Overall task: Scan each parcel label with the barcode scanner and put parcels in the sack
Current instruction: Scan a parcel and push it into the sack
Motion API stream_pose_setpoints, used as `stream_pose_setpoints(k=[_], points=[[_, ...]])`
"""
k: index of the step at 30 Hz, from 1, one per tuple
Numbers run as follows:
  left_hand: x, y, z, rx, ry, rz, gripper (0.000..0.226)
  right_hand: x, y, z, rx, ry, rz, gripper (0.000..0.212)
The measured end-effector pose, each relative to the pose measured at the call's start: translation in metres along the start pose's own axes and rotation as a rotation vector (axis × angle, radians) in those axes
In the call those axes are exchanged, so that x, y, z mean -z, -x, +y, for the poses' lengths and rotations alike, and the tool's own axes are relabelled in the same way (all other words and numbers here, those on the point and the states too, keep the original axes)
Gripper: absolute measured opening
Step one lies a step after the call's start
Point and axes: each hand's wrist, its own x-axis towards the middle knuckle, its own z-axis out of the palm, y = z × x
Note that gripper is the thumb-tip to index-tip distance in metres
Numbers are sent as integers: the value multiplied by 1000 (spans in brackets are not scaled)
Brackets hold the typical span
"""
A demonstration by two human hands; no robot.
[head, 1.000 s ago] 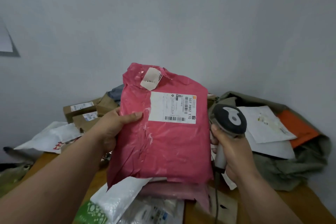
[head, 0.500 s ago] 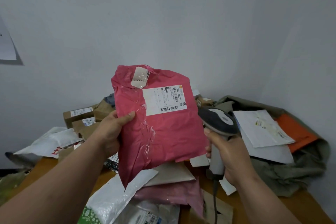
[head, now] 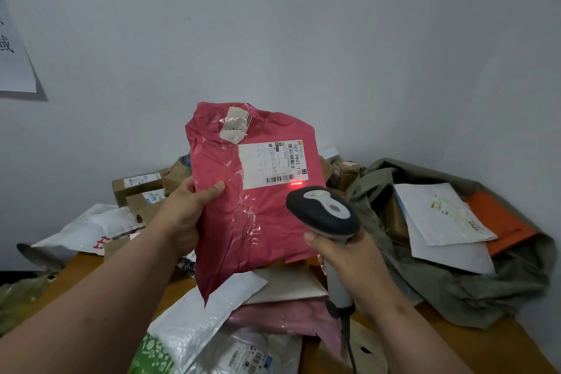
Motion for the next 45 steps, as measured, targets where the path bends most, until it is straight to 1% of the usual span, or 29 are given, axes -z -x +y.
stream_pose_setpoints(k=[6, 9, 11, 15, 20, 30, 32, 34, 35, 39, 42, 45], points=[[6, 1, -1, 8, 2, 8, 37, -3, 1, -3, 35, -2, -20, 22], [9, 0, -3, 19, -4, 10, 35, -4, 2, -4, 39, -9, -33, 22], [10, 0, -3, 19, -10, 8, 35, -5, 3, -4, 41, -23, -33, 18], [10, -1, -4, 29, -12, 0, 41, -6, 4, -7, 50, -48, -22, 10], [9, 0, -3, 30, -9, -6, 37, -5, 4, -8, 73, -55, -38, 19], [5, -4, -4, 37, -9, -25, 43, -4, -5, -1, 62, -40, -20, 17], [5, -6, -5, 42, -11, -29, 42, -3, -7, 2, 48, -25, -13, 22], [4, -8, -5, 55, -14, -35, 42, -2, -7, 4, 38, -19, -7, 18], [3, -9, -6, 62, -18, -37, 41, -2, -8, 5, 28, -17, 1, 14], [-4, -17, -13, 103, -12, -37, 38, 6, -10, 12, -30, -22, 86, 11], [-15, -25, -21, 160, -13, -56, 36, 16, -10, 20, -79, -72, 164, 16], [-32, -36, -33, 211, -44, -104, 39, 31, -10, 33, -131, -131, 250, 25]])
